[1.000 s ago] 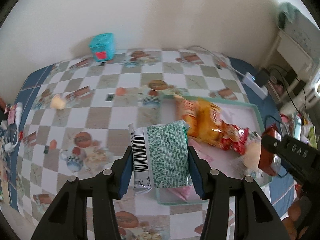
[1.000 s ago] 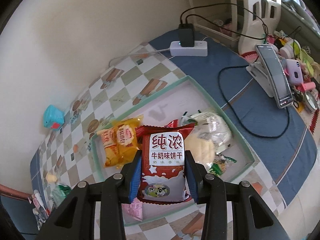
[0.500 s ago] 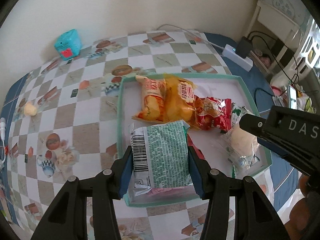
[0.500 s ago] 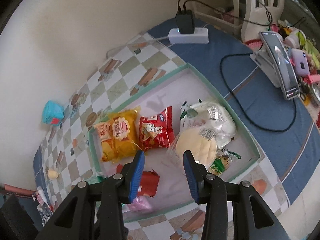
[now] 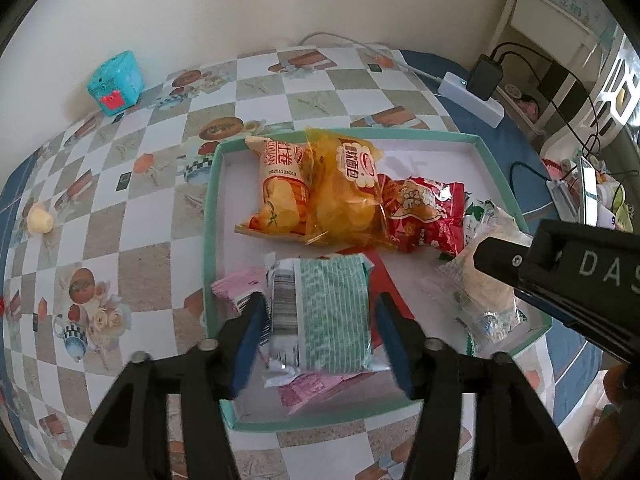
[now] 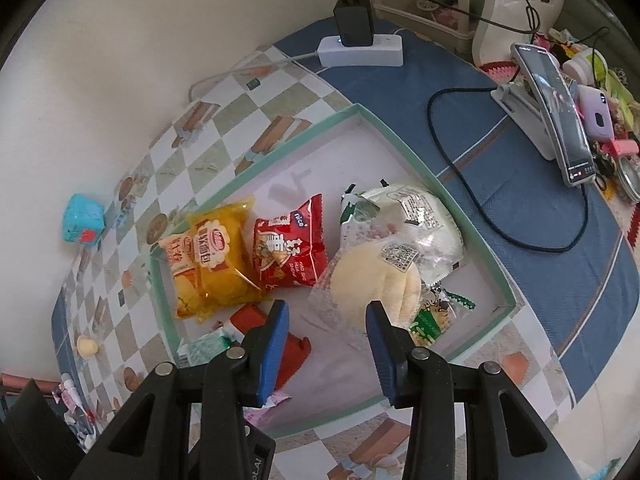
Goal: Organize snacks
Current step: 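Open both tools to release the packs into the tray, then move left tool to the red candy while right tool approaches the pudding cup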
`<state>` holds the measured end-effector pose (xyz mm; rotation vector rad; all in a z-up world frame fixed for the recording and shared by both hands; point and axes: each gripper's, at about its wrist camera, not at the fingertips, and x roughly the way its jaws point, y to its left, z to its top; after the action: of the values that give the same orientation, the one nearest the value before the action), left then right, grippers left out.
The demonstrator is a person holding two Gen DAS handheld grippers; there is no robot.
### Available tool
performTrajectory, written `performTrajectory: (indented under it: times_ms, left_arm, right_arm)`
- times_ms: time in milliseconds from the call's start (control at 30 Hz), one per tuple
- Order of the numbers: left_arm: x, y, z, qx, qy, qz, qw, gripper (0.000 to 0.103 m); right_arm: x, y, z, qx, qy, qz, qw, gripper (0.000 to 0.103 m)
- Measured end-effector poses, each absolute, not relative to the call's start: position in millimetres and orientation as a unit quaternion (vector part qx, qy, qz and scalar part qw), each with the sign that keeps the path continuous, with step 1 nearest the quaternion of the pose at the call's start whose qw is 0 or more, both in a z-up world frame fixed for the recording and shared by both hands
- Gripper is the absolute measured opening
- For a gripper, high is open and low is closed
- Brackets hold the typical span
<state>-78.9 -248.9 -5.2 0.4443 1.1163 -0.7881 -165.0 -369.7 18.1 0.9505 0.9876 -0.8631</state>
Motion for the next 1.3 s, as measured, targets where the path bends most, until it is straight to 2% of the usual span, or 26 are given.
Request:
performTrajectory:
  times_ms: [267,367,567,700,800,967,1033,1233,1267,1300]
  left_arm:
    - [-77,-245,6,0.201,0.502,-0.360,0.760,0.070]
    - [-73,-241,8,0.199,0.503,-0.350,0.765,0.078]
    - [-53,-223,14,0.165,0.516,-0.320,0.777,0.081]
    - [-33,-205,16,0.135,0.528,-0.283,0.789,0.082]
    - [-15,-186,14,0.114,0.541,-0.236,0.799,0.090]
    - [13,-151,8,0.098,0.550,-0.162,0.813,0.091]
    - [24,-135,9,0.083,0.555,-0.141,0.815,0.091]
    - [52,-92,10,0.051,0.561,-0.083,0.822,0.091]
    - [55,-85,10,0.043,0.563,-0.076,0.822,0.091]
    - [60,-78,9,0.034,0.566,-0.071,0.821,0.091]
  right_arm:
    - [-164,-369,19,0.424,0.442,-0.387,0.689,0.044]
    - [-163,-368,19,0.421,0.443,-0.387,0.691,0.045]
    - [-158,-364,20,0.412,0.448,-0.383,0.695,0.052]
    - [-155,-363,19,0.406,0.451,-0.382,0.697,0.059]
    - [-152,-360,19,0.397,0.457,-0.383,0.698,0.065]
    - [-141,-349,20,0.376,0.467,-0.376,0.707,0.069]
    - [-135,-342,21,0.367,0.470,-0.368,0.713,0.080]
    - [-116,-319,25,0.332,0.479,-0.344,0.736,0.082]
    - [-112,-315,25,0.326,0.481,-0.339,0.740,0.085]
    - [-110,-313,25,0.323,0.481,-0.336,0.742,0.094]
